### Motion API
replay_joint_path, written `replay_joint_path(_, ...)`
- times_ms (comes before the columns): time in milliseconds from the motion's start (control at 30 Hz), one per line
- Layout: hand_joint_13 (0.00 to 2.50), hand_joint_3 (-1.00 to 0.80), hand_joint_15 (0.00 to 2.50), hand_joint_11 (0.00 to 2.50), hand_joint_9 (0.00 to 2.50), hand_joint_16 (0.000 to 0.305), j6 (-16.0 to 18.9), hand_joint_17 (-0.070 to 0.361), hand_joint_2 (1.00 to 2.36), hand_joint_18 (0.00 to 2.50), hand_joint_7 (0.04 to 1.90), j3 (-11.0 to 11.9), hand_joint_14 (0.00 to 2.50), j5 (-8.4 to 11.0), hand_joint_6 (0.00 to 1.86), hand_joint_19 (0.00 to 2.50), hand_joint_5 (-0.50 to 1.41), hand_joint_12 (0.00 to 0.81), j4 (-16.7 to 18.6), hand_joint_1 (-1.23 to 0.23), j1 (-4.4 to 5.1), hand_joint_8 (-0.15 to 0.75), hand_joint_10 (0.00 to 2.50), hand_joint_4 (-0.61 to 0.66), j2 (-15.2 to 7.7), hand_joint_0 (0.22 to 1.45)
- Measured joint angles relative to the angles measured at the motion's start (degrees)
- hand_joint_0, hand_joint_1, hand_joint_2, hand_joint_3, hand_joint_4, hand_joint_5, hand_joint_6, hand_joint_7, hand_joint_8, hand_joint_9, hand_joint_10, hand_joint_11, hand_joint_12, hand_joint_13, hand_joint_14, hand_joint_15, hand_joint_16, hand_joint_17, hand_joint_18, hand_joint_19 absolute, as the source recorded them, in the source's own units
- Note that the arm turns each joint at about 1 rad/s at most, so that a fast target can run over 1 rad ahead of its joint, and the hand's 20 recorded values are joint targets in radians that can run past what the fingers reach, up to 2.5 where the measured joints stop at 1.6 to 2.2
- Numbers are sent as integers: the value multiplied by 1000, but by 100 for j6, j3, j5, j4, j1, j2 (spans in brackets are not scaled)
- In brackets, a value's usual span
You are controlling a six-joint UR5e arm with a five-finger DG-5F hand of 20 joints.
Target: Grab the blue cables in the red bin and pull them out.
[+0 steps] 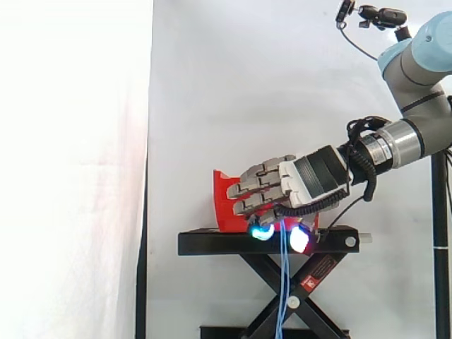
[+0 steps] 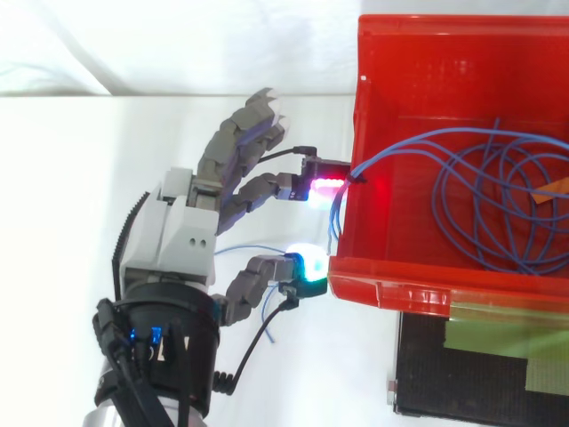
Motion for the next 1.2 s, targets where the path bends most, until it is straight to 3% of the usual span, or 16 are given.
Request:
replay_joint_path(433,269,-1000,268,284,471,40,77,90,1000,287,764,-201,10,-124,8,532,766,307,320,-794,6,240,9,253,0,821)
replay_joint_path(1200,274,-1000,269,284,471,40,45,90,1000,289,762,-202,10,-238,7,532,771,307,167,-797,-28,239,9,245,0,826)
